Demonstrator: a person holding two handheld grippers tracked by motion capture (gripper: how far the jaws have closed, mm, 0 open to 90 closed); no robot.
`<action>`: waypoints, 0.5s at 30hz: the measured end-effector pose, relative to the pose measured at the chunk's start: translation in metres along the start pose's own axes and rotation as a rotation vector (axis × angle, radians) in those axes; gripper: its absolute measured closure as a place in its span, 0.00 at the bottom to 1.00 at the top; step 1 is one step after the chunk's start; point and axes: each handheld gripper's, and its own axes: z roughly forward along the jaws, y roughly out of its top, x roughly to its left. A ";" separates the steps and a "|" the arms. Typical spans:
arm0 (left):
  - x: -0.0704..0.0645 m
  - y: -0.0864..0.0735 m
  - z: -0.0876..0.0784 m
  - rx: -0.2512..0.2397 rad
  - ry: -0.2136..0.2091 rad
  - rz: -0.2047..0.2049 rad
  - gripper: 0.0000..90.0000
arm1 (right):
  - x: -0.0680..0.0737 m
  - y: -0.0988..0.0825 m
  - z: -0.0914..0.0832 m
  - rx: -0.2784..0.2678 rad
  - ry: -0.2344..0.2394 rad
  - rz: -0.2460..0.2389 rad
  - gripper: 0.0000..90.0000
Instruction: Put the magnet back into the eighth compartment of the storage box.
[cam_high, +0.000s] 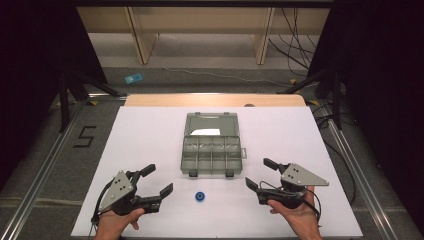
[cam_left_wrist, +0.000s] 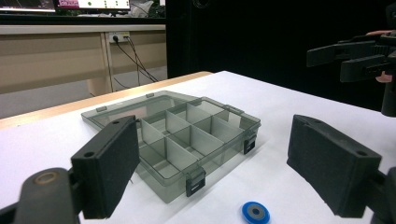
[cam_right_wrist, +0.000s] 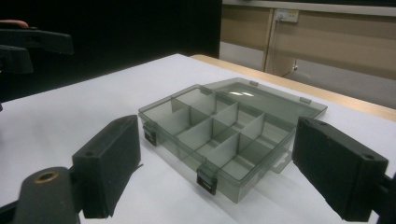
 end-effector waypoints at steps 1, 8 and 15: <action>0.000 0.000 0.000 0.000 0.000 0.002 0.18 | 0.000 0.000 0.001 -0.009 0.004 0.004 0.18; 0.000 0.000 0.000 0.001 0.000 0.002 0.18 | 0.001 0.000 0.002 -0.001 0.016 0.001 0.18; 0.000 0.000 0.000 0.001 0.000 0.001 0.18 | 0.002 0.004 0.004 0.011 0.010 -0.056 0.17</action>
